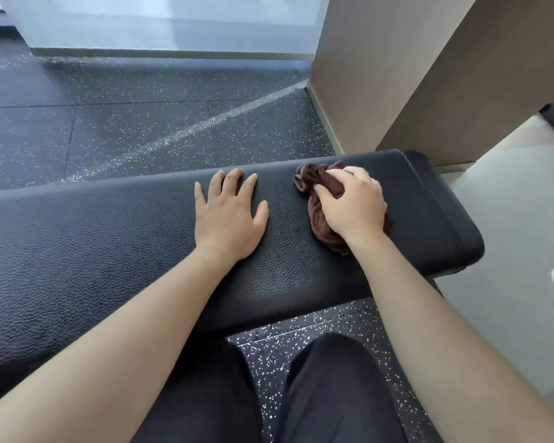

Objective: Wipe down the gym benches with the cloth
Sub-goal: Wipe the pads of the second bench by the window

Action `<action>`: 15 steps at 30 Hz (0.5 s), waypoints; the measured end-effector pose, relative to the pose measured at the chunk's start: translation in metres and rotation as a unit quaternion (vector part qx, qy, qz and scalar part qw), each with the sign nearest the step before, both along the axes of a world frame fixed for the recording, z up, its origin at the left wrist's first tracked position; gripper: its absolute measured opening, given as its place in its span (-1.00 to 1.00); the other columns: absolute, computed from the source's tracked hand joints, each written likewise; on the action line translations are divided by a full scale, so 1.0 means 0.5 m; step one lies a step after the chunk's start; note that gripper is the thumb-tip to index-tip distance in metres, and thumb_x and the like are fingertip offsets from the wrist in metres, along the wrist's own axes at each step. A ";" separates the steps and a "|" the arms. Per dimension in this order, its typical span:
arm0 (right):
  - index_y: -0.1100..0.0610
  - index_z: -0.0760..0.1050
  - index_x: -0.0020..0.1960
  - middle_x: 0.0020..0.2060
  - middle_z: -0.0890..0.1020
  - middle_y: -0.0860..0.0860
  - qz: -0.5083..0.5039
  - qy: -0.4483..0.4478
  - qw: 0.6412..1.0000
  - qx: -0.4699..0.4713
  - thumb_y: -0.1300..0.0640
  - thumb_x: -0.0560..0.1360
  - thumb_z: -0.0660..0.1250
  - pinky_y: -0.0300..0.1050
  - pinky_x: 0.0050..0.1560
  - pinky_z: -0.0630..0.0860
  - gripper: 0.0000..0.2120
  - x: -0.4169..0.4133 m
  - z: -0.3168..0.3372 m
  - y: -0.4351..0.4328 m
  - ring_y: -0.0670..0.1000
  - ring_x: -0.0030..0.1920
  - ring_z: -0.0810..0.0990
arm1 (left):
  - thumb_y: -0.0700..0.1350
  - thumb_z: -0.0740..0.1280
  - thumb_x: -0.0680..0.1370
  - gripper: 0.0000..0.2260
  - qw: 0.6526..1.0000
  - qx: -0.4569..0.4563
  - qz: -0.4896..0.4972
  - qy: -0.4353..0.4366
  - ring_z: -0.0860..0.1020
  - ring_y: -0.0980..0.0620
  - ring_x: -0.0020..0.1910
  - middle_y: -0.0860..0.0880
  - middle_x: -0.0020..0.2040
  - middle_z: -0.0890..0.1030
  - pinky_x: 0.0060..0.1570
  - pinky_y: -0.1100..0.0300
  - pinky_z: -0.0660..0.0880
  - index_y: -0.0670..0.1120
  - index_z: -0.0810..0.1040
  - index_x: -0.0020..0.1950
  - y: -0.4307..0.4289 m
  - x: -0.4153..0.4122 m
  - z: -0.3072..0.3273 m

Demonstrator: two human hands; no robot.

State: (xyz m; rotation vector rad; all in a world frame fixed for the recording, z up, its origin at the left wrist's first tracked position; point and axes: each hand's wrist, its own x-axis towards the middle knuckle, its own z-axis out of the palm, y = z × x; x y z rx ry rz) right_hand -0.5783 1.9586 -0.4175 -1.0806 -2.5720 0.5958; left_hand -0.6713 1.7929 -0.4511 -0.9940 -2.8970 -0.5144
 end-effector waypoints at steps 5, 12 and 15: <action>-0.11 0.57 0.14 0.25 0.50 -0.06 -0.024 0.036 0.999 0.016 -0.11 0.45 0.34 0.19 0.25 0.39 -0.72 0.052 -0.020 -0.046 0.13 0.28 0.40 | 0.17 0.00 0.55 -0.49 1.000 -0.005 -0.008 -0.009 0.04 -0.08 0.49 -0.03 0.49 0.20 0.41 -0.21 -0.11 0.04 0.18 0.47 -0.005 -0.001 0.000; -0.11 0.56 0.15 0.26 0.49 -0.06 -0.033 0.005 0.999 0.004 -0.14 0.46 0.32 0.16 0.24 0.38 -0.70 -0.038 0.004 0.037 0.13 0.27 0.40 | 0.19 0.05 0.50 -0.49 1.000 -0.003 0.018 -0.004 0.10 -0.06 0.47 -0.01 0.45 0.26 0.42 -0.21 -0.05 0.07 0.25 0.42 0.002 0.001 0.002; -0.11 0.55 0.15 0.26 0.49 -0.07 -0.009 0.015 1.000 0.005 -0.15 0.46 0.31 0.15 0.23 0.38 -0.70 -0.039 -0.003 0.050 0.13 0.26 0.40 | 0.20 0.05 0.49 -0.48 1.000 -0.002 0.021 0.007 0.12 -0.05 0.47 0.00 0.45 0.28 0.42 -0.20 -0.04 0.08 0.27 0.42 0.002 -0.004 -0.001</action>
